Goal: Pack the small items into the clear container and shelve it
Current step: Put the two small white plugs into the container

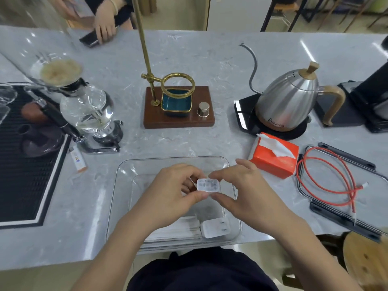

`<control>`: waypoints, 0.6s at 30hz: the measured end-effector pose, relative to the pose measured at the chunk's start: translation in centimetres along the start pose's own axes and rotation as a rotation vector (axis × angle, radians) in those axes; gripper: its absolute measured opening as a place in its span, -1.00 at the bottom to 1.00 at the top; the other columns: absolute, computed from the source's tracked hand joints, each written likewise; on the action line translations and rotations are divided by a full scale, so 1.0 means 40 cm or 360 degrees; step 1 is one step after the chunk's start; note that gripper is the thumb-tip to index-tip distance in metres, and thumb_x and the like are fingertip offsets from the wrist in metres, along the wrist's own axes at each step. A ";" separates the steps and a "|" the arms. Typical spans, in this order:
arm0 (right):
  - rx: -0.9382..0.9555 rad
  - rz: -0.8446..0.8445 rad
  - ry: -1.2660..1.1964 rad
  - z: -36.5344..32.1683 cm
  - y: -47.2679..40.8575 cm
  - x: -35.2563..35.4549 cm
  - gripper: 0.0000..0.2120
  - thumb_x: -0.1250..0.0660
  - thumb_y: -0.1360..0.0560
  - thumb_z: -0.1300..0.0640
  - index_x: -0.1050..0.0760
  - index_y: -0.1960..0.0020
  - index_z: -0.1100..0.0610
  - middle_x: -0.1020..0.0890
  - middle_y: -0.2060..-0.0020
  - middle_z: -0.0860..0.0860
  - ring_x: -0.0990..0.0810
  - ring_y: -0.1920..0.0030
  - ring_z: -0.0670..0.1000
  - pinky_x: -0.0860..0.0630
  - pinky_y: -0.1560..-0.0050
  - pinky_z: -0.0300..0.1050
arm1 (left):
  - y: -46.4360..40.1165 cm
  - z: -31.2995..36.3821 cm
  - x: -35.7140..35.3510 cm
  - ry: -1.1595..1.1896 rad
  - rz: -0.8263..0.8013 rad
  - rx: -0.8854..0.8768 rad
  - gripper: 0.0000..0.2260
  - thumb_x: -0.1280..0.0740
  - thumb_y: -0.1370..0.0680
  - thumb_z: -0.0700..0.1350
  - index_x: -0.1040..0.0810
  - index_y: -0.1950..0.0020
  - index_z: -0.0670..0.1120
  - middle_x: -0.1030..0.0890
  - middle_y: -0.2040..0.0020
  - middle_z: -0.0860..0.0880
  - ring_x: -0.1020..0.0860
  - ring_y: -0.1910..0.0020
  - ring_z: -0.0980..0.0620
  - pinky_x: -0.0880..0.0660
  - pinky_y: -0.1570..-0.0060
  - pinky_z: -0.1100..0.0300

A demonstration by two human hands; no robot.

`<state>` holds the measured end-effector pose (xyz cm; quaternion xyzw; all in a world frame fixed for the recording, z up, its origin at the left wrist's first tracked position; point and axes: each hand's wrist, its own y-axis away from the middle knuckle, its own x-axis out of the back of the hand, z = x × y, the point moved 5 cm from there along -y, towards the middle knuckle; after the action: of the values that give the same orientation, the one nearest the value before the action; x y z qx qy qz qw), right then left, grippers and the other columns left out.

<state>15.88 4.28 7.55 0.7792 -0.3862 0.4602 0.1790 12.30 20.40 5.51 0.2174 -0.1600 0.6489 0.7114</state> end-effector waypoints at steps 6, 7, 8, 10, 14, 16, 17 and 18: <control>-0.0035 -0.0068 0.0058 0.015 0.009 -0.015 -0.74 -0.47 -0.42 -0.02 -0.64 -0.09 -0.01 -0.71 0.04 -0.16 -0.64 -0.04 -0.14 -0.20 -0.48 0.05 | 0.007 -0.015 -0.025 0.0033 -0.0027 0.0054 -0.81 -0.55 -0.44 -0.09 -0.65 0.00 0.09 -0.64 0.08 0.14 -0.63 0.14 0.19 -0.60 0.07 0.24; -0.0040 -0.0081 0.0069 0.017 0.009 -0.017 -0.75 -0.46 -0.42 -0.01 -0.65 -0.09 0.00 -0.71 0.04 -0.16 -0.64 -0.03 -0.13 -0.19 -0.49 0.05 | 0.008 -0.017 -0.029 0.0037 -0.0031 0.0064 -0.81 -0.54 -0.44 -0.09 -0.65 0.00 0.10 -0.64 0.08 0.14 -0.63 0.14 0.19 -0.60 0.08 0.26; -0.0040 -0.0101 0.0083 0.018 0.009 -0.020 -0.75 -0.45 -0.43 -0.02 -0.65 -0.09 -0.01 -0.71 0.04 -0.17 -0.64 -0.03 -0.13 -0.17 -0.50 0.06 | 0.009 -0.019 -0.032 0.0031 -0.0037 0.0075 -0.81 -0.54 -0.44 -0.09 -0.65 0.00 0.09 -0.65 0.09 0.13 -0.63 0.14 0.20 -0.60 0.09 0.27; -0.0023 -0.0144 0.0120 0.020 0.011 -0.026 -0.76 -0.44 -0.44 -0.02 -0.66 -0.08 -0.01 -0.71 0.04 -0.17 -0.63 -0.04 -0.12 -0.13 -0.52 0.08 | 0.010 -0.022 -0.040 0.0003 -0.0055 0.0100 -0.82 -0.53 -0.44 -0.09 -0.65 0.00 0.07 -0.65 0.11 0.12 -0.62 0.15 0.22 -0.59 0.11 0.31; -0.0004 -0.0195 0.0192 0.021 0.009 -0.038 -0.82 -0.38 -0.48 -0.07 -0.67 -0.02 -0.05 -0.70 0.10 -0.18 -0.62 -0.03 -0.14 0.00 -0.55 0.07 | 0.011 -0.034 -0.054 -0.0038 -0.0089 0.0173 -0.81 -0.53 -0.44 -0.08 -0.65 -0.02 0.01 -0.63 0.12 0.10 -0.61 0.16 0.23 -0.58 0.14 0.33; 0.0013 -0.0208 0.0232 0.022 0.008 -0.045 -0.83 -0.33 -0.48 -0.06 -0.67 0.06 -0.05 -0.68 0.17 -0.17 -0.62 0.01 -0.12 0.04 -0.55 0.06 | 0.013 -0.041 -0.063 -0.0064 -0.0118 0.0202 -0.81 -0.54 -0.43 -0.08 -0.65 -0.02 0.02 -0.63 0.13 0.10 -0.62 0.16 0.21 -0.59 0.12 0.27; 0.0018 -0.0216 0.0250 0.024 0.008 -0.048 -0.85 -0.34 -0.48 -0.04 -0.66 0.10 -0.05 -0.68 0.20 -0.17 -0.61 0.03 -0.11 0.05 -0.55 0.06 | 0.014 -0.043 -0.068 -0.0076 -0.0134 0.0211 -0.81 -0.54 -0.43 -0.07 -0.65 -0.01 0.02 -0.63 0.13 0.11 -0.62 0.17 0.19 -0.60 0.12 0.24; 0.0022 -0.0224 0.0268 0.025 0.008 -0.052 -0.88 -0.36 -0.47 -0.02 -0.66 0.13 -0.05 -0.67 0.22 -0.17 -0.61 0.04 -0.11 0.06 -0.55 0.06 | 0.015 -0.045 -0.072 -0.0094 -0.0150 0.0215 -0.81 -0.53 -0.43 -0.06 -0.64 0.00 0.03 -0.63 0.13 0.11 -0.63 0.18 0.18 -0.60 0.11 0.21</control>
<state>15.64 4.32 5.23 0.7642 -0.3111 0.5128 0.2373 11.30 18.90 2.55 0.2912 -0.1264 0.6173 0.7198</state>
